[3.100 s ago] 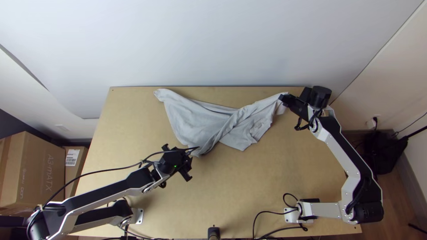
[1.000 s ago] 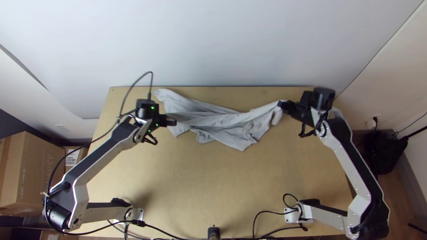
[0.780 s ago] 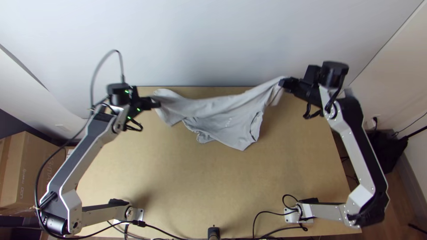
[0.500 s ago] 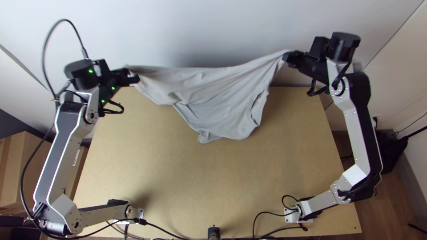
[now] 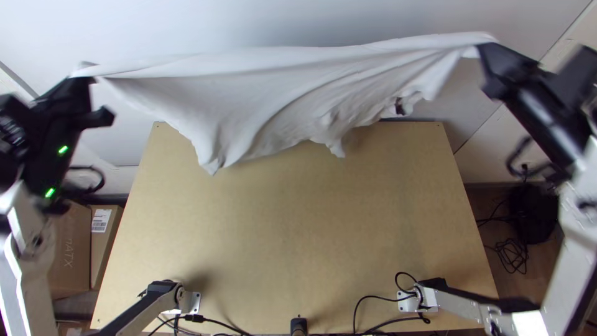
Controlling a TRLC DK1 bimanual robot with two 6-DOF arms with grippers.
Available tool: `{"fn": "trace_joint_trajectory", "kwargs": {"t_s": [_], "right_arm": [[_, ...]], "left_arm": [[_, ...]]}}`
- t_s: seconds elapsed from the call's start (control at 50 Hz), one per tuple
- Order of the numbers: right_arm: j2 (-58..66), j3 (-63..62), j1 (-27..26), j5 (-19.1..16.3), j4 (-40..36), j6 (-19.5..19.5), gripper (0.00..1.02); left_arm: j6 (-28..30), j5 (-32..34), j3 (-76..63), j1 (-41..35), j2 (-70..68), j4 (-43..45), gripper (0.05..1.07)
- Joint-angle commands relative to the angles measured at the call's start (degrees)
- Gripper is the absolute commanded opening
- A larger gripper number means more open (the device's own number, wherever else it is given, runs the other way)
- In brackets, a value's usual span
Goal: Fold the t-shirt
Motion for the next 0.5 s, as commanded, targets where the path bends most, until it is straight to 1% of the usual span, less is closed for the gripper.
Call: {"fn": "trace_joint_trajectory", "kwargs": {"t_s": [0.0, 0.08, 0.2, 0.26, 0.36, 0.48], "right_arm": [[-11.2, -3.2, 0.3, 1.0, -0.8, -0.3, 0.02], [-18.7, -7.9, 0.3, 0.9, -1.6, 1.7, 0.02], [-26.8, -13.2, 0.0, 0.9, -4.3, 1.8, 0.02], [-28.4, -14.7, -0.1, 1.0, -5.0, 1.8, 0.02], [-28.8, -17.1, -0.2, 0.9, -5.1, 1.8, 0.02], [-27.2, -21.6, -0.1, 0.9, -2.0, 2.0, 0.02]], "left_arm": [[1.2, -1.5, 0.5, 1.0, -11.0, 2.3, 0.08], [1.2, -1.4, 0.7, 1.1, -16.6, 1.5, 0.08], [2.2, -1.3, 0.0, 2.5, -22.3, -3.3, 0.08], [2.4, -1.4, -1.7, 2.5, -24.1, -6.0, 0.08], [3.1, -1.3, -8.0, 1.7, -27.0, -7.0, 0.08], [2.7, -0.9, -15.5, 0.9, -28.3, -7.0, 0.08]]}}
